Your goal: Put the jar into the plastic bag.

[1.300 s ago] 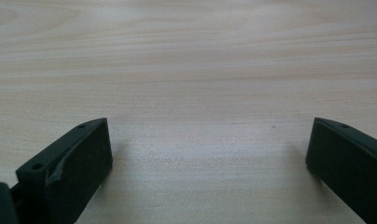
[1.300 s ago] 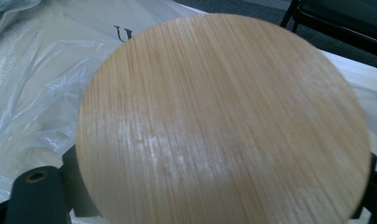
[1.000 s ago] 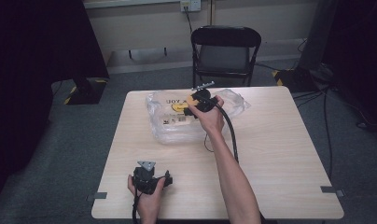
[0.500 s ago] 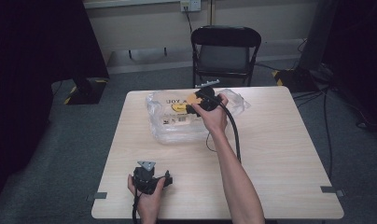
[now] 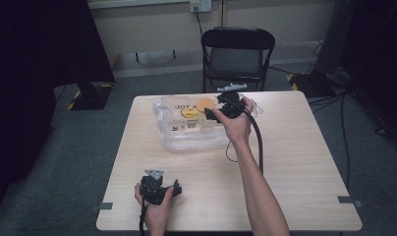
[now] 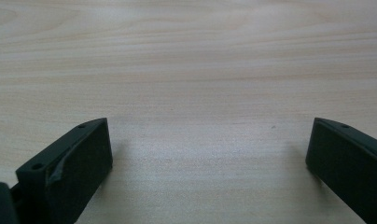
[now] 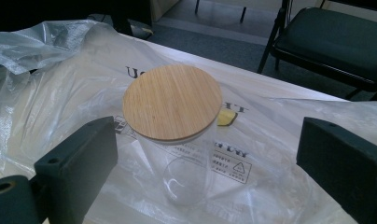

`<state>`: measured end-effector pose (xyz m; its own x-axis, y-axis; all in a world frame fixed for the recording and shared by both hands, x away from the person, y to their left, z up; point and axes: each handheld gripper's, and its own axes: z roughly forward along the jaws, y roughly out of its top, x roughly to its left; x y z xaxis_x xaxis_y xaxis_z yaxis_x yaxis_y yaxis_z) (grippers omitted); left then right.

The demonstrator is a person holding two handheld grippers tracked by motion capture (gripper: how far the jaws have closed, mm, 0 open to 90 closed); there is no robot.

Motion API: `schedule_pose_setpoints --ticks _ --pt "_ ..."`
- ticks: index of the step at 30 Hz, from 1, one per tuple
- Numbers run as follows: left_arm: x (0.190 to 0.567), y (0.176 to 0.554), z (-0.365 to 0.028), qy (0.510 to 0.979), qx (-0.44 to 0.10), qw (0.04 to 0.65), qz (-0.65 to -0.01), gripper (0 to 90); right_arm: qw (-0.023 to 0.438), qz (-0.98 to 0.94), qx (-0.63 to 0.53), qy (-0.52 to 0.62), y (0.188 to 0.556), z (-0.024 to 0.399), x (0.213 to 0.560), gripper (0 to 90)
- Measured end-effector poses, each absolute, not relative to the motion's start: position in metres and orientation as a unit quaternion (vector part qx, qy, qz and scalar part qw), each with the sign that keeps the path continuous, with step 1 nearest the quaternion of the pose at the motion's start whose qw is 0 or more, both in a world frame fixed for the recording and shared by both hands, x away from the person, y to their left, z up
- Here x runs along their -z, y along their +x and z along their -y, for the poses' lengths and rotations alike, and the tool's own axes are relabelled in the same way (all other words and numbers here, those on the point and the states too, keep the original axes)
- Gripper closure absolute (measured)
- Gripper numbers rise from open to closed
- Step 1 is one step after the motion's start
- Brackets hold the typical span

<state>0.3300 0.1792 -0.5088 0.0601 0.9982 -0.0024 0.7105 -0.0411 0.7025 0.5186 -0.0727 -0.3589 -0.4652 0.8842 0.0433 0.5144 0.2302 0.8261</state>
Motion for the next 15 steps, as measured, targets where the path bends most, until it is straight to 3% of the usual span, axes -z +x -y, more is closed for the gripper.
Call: schedule_pose_setpoints --ticks 15 --pt "0.509 0.33 -0.179 0.673 -0.26 0.277 -0.635 0.0 0.249 -0.728 -0.425 0.477 0.481 0.114 0.351 4.2"
